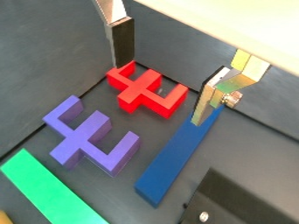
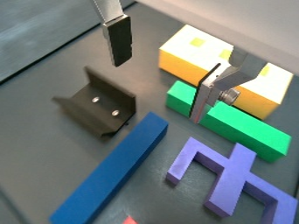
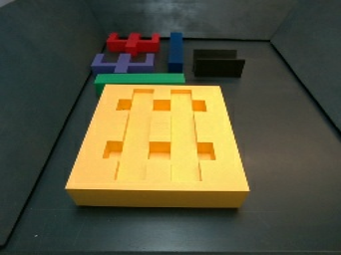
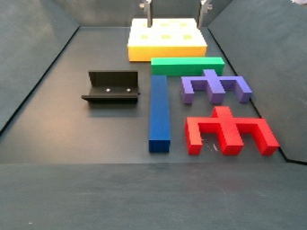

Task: Pick up the green object. Move up. Move to above the board. Insert the green object.
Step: Pick up the green object.

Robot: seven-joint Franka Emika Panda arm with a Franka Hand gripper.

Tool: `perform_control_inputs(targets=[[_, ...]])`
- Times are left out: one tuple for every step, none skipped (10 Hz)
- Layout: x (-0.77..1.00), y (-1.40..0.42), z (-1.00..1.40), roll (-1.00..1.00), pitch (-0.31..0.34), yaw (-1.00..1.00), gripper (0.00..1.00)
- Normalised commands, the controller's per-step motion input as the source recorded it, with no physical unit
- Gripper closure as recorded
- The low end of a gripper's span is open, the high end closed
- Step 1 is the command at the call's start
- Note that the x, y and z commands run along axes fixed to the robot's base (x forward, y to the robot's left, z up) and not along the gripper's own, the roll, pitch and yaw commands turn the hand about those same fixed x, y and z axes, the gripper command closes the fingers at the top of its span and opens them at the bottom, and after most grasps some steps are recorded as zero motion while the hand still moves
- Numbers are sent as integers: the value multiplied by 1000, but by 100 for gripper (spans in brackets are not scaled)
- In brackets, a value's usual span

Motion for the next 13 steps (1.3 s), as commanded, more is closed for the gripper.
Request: perform_control_inputs(targets=[[0, -197, -11, -134, -70, -874, 0], [0, -177, 0, -124, -63, -869, 0], [-49, -154, 0, -117, -77, -837, 0], [-91, -154, 0, -101, -84, -817, 0], [-97, -157, 0, -70, -67, -817, 0], [-91, -117, 0, -54, -40, -846, 0], [-106, -103, 0, -37, -27, -851, 0], [-174, -103, 0, 0, -4, -820, 0], [-146, -123, 0, 0, 0, -791, 0], [-137, -114, 0, 0, 0, -771, 0], [-109, -123, 0, 0, 0, -771, 0], [0, -80, 0, -23, 0, -766, 0], [0, 0, -97, -47, 0, -557, 0]])
